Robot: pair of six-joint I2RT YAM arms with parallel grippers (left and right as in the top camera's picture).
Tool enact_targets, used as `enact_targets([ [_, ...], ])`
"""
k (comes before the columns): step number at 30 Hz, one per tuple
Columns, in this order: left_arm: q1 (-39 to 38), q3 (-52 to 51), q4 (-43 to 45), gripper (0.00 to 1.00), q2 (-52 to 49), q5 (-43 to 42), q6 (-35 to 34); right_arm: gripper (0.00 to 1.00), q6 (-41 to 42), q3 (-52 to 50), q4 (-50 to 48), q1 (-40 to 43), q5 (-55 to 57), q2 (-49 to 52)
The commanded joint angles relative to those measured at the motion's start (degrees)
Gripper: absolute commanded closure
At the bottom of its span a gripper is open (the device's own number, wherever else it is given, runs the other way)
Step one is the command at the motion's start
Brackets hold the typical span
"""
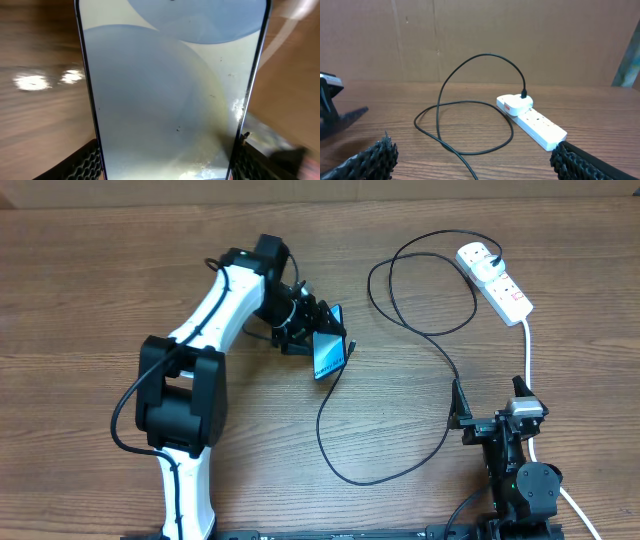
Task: Plug charger to phone and switch on socket
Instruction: 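Lift the phone with the left gripper and tilt it upright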
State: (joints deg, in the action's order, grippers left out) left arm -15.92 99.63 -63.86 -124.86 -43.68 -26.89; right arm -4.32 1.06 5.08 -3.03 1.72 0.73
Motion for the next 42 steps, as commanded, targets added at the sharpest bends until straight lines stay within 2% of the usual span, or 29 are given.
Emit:
enact_targets([
  [1, 2.05, 1.79, 0.07, 0.36, -0.48, -18.14, -0.17, 0.0, -0.07, -0.59, -0.39, 0.26, -0.09, -0.33],
  [7, 4.48, 1.79, 0.07, 0.36, -0.48, -32.06, -5.77, 0.0, -0.07, -0.59, -0.39, 0.26, -0.09, -0.33],
  [10, 5.42, 1.79, 0.94, 0.36, -0.48, -35.95, -7.52, 0.0, -0.07, -0.59, -0.39, 0.26, -0.09, -0.33],
  [18, 6.84, 1.79, 1.55, 0.36, -0.48, -38.91, -13.42, 0.0, -0.07, -0.59, -0.39, 0.26, -0.09, -0.33],
  [24, 7.02, 1.79, 3.93, 0.37, -0.48, -45.03, -14.1, 0.0, -0.07, -0.59, -0.79, 0.26, -0.09, -0.33],
  [28, 7.02, 1.79, 3.96, 0.37, -0.48, -45.75, -14.56, 0.0, -0.04, -0.59, -10.58, 0.11, -6.69, -0.33],
  [32, 7.02, 1.79, 4.07, 0.37, -0.48, -45.72, -18.29, 0.0, 0.22, -0.59, -9.97, 0.11, -8.07, -0.33],
  [33, 7.02, 1.79, 4.37, 0.36, -0.48, -45.72, -19.67, 0.0, 1.57, -0.59, -11.52, 0.11, -12.09, -0.35],
  [37, 7.02, 1.79, 6.19, 0.37, -0.48, -45.13, -22.71, 0.0, 14.45, -0.59, -14.75, 0.11, -40.76, -0.35],
  [39, 7.02, 1.79, 6.21, 0.36, -0.48, -43.12, -23.54, 0.0, 24.39, -0.59, -19.54, 0.09, -53.79, -0.33],
  [42, 6.99, 1.79, 6.27, 0.36, -0.48, -40.44, -24.63, 0.0, 35.71, -0.59, -25.22, 0.04, -55.08, -0.33],
])
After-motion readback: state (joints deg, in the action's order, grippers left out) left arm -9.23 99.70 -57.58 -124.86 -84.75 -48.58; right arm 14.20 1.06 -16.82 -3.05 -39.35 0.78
